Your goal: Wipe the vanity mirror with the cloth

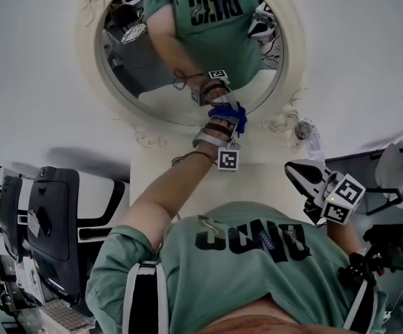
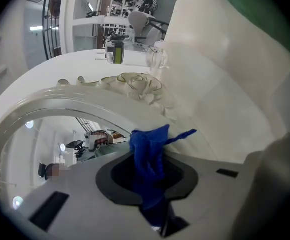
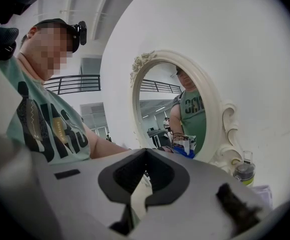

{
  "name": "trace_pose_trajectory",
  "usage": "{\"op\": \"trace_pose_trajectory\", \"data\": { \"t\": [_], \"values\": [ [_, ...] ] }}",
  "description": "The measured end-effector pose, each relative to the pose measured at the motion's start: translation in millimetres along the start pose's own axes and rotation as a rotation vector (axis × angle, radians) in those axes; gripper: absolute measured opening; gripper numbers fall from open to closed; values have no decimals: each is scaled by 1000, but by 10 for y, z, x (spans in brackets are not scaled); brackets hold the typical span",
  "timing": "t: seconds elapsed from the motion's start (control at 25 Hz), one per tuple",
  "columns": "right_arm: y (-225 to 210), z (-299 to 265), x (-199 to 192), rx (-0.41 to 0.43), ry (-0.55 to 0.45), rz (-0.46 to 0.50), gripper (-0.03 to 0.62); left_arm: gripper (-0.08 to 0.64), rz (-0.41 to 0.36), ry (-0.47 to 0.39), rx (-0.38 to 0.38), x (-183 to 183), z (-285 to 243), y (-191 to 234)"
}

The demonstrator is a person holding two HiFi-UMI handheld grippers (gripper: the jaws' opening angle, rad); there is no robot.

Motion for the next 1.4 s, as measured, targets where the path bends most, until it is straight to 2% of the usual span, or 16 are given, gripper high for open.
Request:
{"op": "trace_pose_trajectory", "data": {
  "t": [0.08, 0.16, 0.24, 0.32, 0.4, 0.56, 0.76, 0.84, 0.92, 1.08, 1.24, 1.4],
  "values": [
    [25, -31, 19, 11, 1, 5, 5, 75, 11, 5, -30, 5, 19, 10],
    [55, -71, 35, 26, 3, 18, 5, 77, -4, 39, -103, -51, 49, -10],
    [68, -95, 57, 32, 0, 28, 5, 77, 51, 45, -183, -83, 66, -42],
    [74, -92, 71, 31, -5, 30, 5, 78, 145, 34, -210, -104, 155, 66],
    [69, -75, 66, 29, -7, 26, 5, 80, 237, 12, -158, -150, 307, 407],
    [43, -75, 71, 31, -10, 27, 5, 80, 354, -22, 62, -349, 616, 1593],
    [91, -135, 108, 53, -24, 43, 5, 80, 331, -55, 376, -508, 1130, 3294],
    [88, -131, 110, 53, -29, 42, 5, 80, 318, -26, 441, -590, 1271, 3829],
    [72, -108, 104, 45, -34, 33, 5, 80, 305, 14, 474, -658, 1332, 4198],
    [38, -80, 82, 34, -43, 27, 5, 81, 277, 88, 485, -730, 1327, 4510],
    [20, -67, 84, 32, -53, 27, 5, 81, 249, 122, 477, -749, 1185, 4449],
    [62, -88, 66, 42, -41, 18, 5, 80, 219, 143, 526, -754, 1117, 4397]
  ]
}}
Point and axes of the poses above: the fingertips, and each gripper's own axes: z backward along the fingers, y to its left, x out of its top, the point moved 4 cm from there along z, backward along the fingers, and after that the axes turned 1 degree about y, right-handed, at the moved point
